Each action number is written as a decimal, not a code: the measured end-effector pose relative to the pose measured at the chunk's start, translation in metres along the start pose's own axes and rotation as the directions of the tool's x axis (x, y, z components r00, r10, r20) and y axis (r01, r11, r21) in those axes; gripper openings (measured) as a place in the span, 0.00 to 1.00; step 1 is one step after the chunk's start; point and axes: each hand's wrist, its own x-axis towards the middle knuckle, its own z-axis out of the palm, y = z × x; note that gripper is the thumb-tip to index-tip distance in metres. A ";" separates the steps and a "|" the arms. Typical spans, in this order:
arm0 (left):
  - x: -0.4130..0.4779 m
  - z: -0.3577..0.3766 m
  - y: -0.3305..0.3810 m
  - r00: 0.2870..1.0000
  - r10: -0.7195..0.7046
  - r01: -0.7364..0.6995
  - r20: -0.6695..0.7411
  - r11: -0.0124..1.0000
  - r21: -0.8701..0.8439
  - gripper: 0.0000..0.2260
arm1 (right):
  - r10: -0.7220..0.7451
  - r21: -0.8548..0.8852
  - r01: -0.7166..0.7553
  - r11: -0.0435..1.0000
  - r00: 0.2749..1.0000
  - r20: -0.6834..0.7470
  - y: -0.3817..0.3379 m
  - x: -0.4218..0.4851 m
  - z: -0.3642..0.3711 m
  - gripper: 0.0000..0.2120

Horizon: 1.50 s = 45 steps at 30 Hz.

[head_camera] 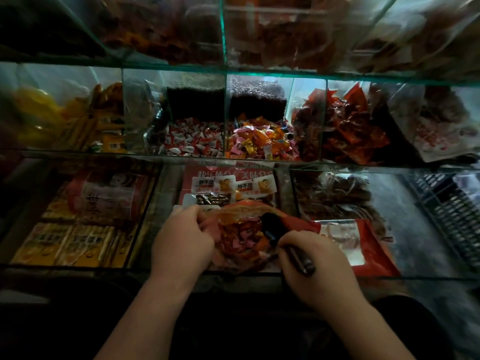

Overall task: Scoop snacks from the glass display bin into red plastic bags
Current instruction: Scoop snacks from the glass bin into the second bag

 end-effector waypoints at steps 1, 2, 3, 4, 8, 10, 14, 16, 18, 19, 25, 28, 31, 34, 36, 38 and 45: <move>-0.001 0.000 0.001 0.998 0.053 -0.050 -0.023 0.994 0.093 0.08 | 0.027 0.035 -0.027 0.999 0.999 -0.022 0.000 0.000 0.006 0.04; -0.004 0.002 0.003 0.992 0.118 -0.109 -0.051 0.982 0.153 0.06 | 0.087 0.100 -0.082 0.992 0.995 -0.049 0.001 0.003 0.009 0.04; -0.007 0.004 0.005 0.981 0.177 -0.162 -0.077 0.972 0.170 0.06 | 0.169 0.185 -0.155 0.971 0.983 -0.066 0.002 0.007 0.010 0.04; -0.009 0.008 0.007 0.973 0.216 -0.201 -0.087 0.967 0.155 0.08 | 0.253 0.266 -0.230 0.936 0.966 -0.057 0.004 0.011 0.009 0.04; -0.011 0.021 0.009 0.978 0.207 -0.208 -0.012 0.978 -0.037 0.11 | 0.337 0.354 -0.328 0.876 0.941 0.037 0.004 0.016 0.002 0.05; -0.012 0.024 0.005 0.981 0.195 -0.194 -0.004 0.973 -0.126 0.09 | 0.331 0.377 -0.327 0.867 0.942 0.056 0.003 0.014 -0.002 0.06; -0.013 0.017 0.007 0.977 0.207 -0.213 -0.053 0.967 -0.143 0.08 | 0.154 0.075 -0.155 0.985 0.988 0.013 0.002 -0.001 -0.012 0.02; -0.018 0.010 0.012 0.952 0.284 -0.292 -0.110 0.954 -0.063 0.12 | 0.035 -0.027 -0.033 0.999 0.998 0.052 -0.004 -0.010 -0.017 0.09; -0.031 0.005 0.014 0.897 0.427 -0.433 -0.111 0.901 -0.030 0.14 | 0.005 -0.011 -0.004 1.000 0.996 0.087 -0.006 -0.011 -0.019 0.11; -0.039 0.007 0.014 0.867 0.496 -0.498 -0.041 0.866 -0.037 0.12 | 0.005 0.011 -0.006 1.000 0.997 0.079 -0.005 -0.010 -0.018 0.08; -0.042 0.040 -0.002 0.784 0.425 -0.553 0.452 0.809 0.200 0.15 | 0.007 0.096 -0.006 0.995 1.000 -0.008 0.014 0.000 -0.020 0.07; -0.039 0.040 -0.011 0.741 0.474 -0.617 0.476 0.760 0.202 0.14 | -0.021 0.077 0.019 0.997 1.000 0.022 0.019 0.003 -0.022 0.06; -0.042 0.034 -0.016 0.701 0.611 -0.668 0.369 0.743 0.040 0.12 | -0.009 -0.054 0.011 0.998 0.999 0.051 0.014 0.004 -0.017 0.06; -0.040 0.031 -0.010 0.741 0.616 -0.628 0.266 0.777 -0.049 0.10 | 0.116 0.069 -0.116 0.991 0.993 0.007 0.009 0.010 -0.010 0.03; -0.038 0.029 -0.010 0.778 0.576 -0.589 0.252 0.807 -0.026 0.09 | 0.198 0.169 -0.198 0.966 0.980 0.016 0.008 0.017 -0.004 0.02; -0.036 0.027 -0.015 0.804 0.534 -0.553 0.261 0.833 0.001 0.08 | 0.247 0.266 -0.249 0.931 0.968 0.043 0.008 0.019 -0.001 0.03; -0.036 0.016 -0.032 0.769 0.556 -0.583 0.315 0.812 -0.011 0.07 | 0.156 0.462 -0.136 0.876 0.988 -0.005 0.014 0.014 -0.004 0.06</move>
